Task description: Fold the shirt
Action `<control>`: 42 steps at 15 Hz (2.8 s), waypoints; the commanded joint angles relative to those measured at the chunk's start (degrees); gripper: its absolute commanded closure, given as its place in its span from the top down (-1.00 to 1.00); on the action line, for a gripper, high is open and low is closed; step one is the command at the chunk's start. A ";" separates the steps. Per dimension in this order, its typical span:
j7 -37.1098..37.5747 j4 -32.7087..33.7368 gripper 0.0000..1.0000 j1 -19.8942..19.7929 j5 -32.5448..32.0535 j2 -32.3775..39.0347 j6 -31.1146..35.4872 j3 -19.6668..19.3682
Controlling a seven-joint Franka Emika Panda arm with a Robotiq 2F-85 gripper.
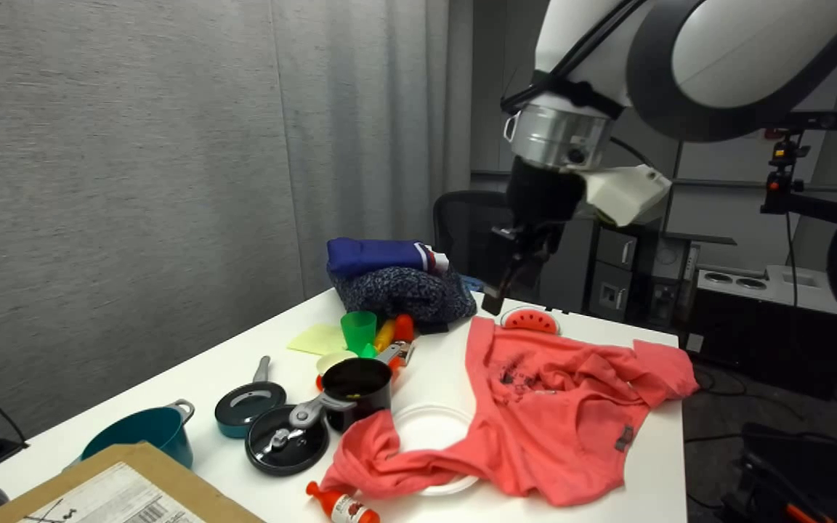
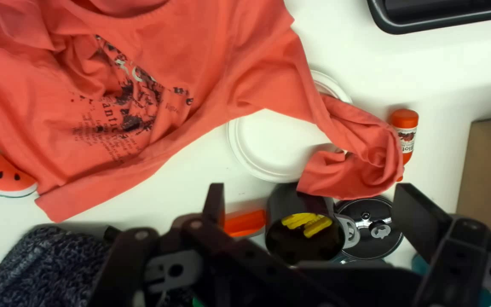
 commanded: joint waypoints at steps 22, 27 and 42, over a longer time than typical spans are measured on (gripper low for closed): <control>10.17 21.45 1.00 3.21 5.80 30.52 9.38 0.10; 10.25 30.70 1.00 6.88 7.04 41.23 9.64 -0.89; 5.03 39.56 1.00 6.67 7.37 49.36 4.15 -2.88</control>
